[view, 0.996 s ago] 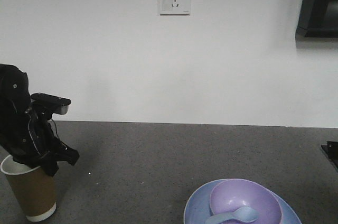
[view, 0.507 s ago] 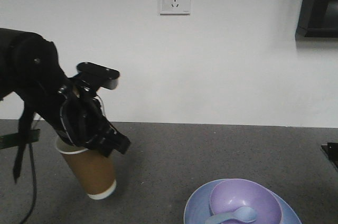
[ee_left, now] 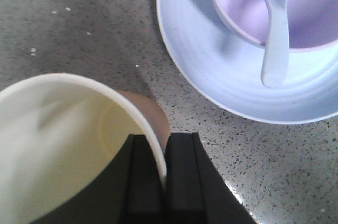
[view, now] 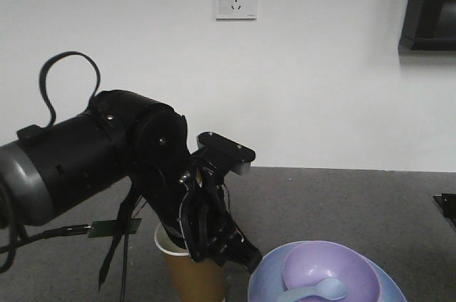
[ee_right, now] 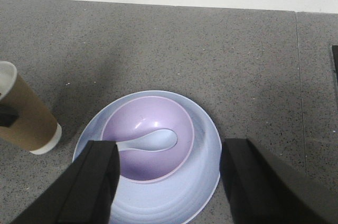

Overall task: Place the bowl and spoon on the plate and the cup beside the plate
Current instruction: 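Slide the paper cup with the left gripper toward the plate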

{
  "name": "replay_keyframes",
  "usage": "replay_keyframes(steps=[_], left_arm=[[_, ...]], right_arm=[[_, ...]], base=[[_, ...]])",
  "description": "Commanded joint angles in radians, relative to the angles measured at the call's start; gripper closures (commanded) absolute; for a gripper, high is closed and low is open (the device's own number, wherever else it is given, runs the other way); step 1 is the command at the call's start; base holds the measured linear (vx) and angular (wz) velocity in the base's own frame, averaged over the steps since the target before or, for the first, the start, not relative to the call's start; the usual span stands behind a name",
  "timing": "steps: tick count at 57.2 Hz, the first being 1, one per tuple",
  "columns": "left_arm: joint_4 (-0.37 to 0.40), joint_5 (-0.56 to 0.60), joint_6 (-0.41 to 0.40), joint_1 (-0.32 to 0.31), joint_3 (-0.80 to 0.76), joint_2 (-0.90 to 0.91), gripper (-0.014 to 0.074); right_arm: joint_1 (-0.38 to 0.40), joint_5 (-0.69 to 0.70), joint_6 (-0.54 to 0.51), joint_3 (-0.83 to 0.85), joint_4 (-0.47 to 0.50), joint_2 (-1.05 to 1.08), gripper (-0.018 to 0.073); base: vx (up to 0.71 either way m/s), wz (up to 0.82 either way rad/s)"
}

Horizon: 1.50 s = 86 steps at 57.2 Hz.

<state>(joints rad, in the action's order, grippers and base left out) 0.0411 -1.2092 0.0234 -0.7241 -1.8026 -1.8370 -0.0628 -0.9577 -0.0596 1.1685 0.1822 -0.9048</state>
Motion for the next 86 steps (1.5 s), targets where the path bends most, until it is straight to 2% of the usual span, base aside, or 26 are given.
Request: replay_keyframes(steps=[1,15,22,31,41,50,69,86], left_arm=[[0.004,0.045,-0.012,-0.011,-0.033,0.03,0.0599],[0.002,0.047,-0.007,-0.016,-0.033,0.005,0.0594],[0.002,0.051,0.001,-0.016,-0.033,0.002,0.0563],[0.002,0.053,0.008,-0.016,-0.033,0.001,0.0452],[0.002,0.052,0.009,-0.016,-0.033,0.001,0.0286],[0.002,0.041,0.008,-0.016,-0.033,0.001,0.019],[-0.005,0.021,0.009,-0.016,-0.045,0.009,0.0177],[-0.005,-0.044,0.008,-0.016,-0.173,0.009,0.0177]], right_arm=[[0.0,0.063,-0.006,0.033,0.006,0.007,0.0082],[0.0,0.059,-0.006,0.033,-0.001,0.007,0.0082],[0.0,0.059,-0.006,0.033,-0.001,0.007,0.0082],[0.0,0.059,-0.006,0.033,0.001,0.007,0.0082],[0.0,0.059,-0.006,0.033,0.002,0.007,0.0082],[0.0,0.059,-0.006,0.033,0.002,0.007,0.0082],[0.0,0.059,-0.005,0.033,0.003,0.007,0.0082],[0.0,0.059,0.005,0.033,0.003,0.007,0.0082]], base=[[0.0,0.0],[0.0,0.0],[0.0,0.0],[0.0,0.0],[0.0,0.0],[0.0,0.0],[0.0,0.0],[0.0,0.0]])
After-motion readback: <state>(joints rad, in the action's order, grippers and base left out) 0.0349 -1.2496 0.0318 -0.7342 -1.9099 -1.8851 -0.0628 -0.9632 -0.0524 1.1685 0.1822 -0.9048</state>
